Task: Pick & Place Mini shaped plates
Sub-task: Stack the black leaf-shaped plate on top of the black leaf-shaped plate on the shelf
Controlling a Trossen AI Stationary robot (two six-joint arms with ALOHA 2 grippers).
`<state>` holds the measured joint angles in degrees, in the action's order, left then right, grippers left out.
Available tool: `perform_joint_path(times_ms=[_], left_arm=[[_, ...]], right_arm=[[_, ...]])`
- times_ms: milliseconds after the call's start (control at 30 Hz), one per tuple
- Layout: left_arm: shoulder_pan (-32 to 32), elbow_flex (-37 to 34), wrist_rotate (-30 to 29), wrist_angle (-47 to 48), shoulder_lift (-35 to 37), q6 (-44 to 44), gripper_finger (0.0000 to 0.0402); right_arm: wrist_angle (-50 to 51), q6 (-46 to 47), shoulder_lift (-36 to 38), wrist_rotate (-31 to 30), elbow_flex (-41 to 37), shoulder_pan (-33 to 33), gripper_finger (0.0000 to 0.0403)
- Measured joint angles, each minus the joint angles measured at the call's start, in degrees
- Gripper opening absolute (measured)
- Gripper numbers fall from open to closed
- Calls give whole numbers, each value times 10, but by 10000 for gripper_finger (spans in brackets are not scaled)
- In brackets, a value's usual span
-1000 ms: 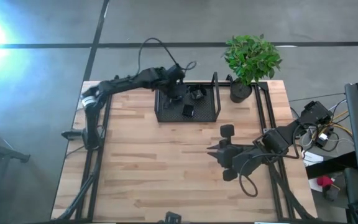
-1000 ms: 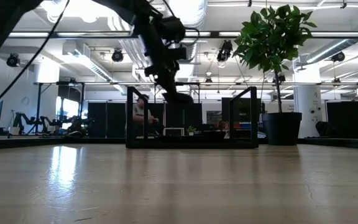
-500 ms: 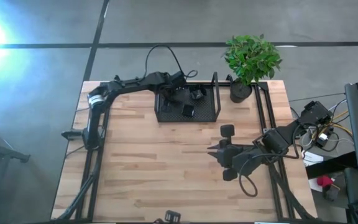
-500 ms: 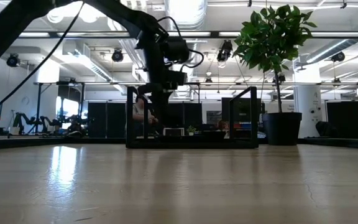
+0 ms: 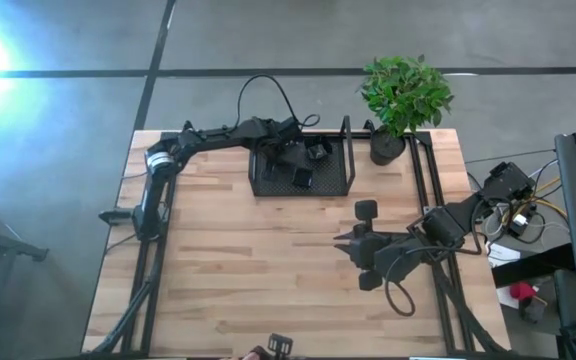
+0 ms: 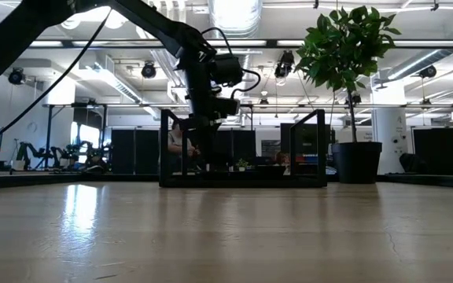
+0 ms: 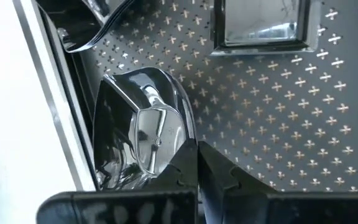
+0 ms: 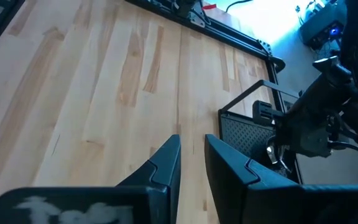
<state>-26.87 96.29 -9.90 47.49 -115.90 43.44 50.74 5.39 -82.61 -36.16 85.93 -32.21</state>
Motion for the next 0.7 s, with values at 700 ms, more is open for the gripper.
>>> perform_joint_path(times_ms=[700], left_arm=[[0,0,-46,-4,0,-6,57]], right_arm=[[0,2,0,0,0,0,68]])
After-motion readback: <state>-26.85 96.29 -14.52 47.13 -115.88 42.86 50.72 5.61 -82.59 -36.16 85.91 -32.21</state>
